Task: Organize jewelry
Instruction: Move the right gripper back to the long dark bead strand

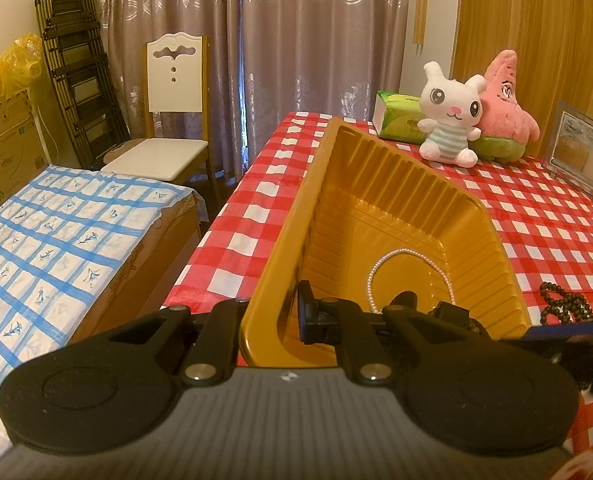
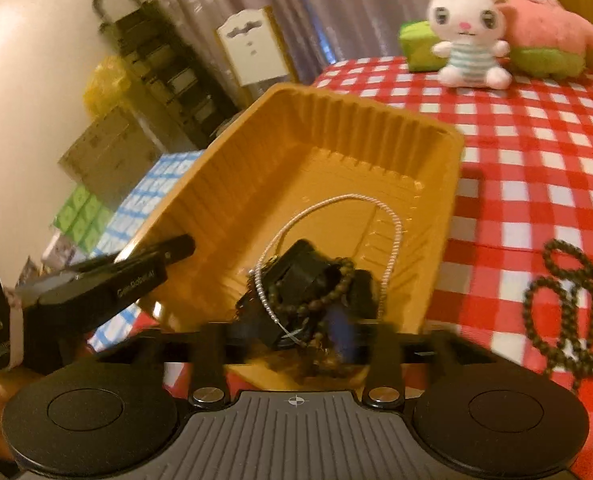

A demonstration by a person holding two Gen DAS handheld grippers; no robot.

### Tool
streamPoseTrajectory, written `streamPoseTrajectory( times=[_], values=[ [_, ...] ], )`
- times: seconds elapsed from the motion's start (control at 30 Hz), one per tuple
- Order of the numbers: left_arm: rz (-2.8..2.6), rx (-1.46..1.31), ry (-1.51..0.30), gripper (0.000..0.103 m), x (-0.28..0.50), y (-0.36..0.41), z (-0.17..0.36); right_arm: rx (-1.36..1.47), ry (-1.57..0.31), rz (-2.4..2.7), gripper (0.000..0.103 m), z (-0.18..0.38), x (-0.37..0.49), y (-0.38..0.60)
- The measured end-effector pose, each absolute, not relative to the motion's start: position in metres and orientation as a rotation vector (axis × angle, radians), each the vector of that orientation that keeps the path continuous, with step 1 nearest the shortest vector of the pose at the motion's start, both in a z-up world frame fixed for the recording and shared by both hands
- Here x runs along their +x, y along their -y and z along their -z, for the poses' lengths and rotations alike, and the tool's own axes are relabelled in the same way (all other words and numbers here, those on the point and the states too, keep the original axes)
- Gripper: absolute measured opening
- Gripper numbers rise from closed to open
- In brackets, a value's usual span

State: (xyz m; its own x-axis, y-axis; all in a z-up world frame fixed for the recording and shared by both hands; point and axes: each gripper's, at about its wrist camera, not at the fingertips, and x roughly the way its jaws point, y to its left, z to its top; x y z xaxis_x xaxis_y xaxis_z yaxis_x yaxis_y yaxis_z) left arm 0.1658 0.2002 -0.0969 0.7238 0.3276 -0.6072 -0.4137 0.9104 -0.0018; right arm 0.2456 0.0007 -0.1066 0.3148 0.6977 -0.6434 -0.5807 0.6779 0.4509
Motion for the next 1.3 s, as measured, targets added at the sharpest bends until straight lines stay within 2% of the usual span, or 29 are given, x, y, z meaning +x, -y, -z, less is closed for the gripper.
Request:
streamPoseTrajectory(
  times=[0.67,1.3],
  values=[
    [-0.414,-0.133,-0.649,0.01,0.166,-0.2,0.101,0.131,-0.988,-0.671,0.055,0.102,0.236,0.066],
    [-0.446,-0.126,-0.661,0.009,0.156,-0.188,0.1,0.056,-0.968,-0.588,0.055,0.112,0.237,0.118]
  ],
)
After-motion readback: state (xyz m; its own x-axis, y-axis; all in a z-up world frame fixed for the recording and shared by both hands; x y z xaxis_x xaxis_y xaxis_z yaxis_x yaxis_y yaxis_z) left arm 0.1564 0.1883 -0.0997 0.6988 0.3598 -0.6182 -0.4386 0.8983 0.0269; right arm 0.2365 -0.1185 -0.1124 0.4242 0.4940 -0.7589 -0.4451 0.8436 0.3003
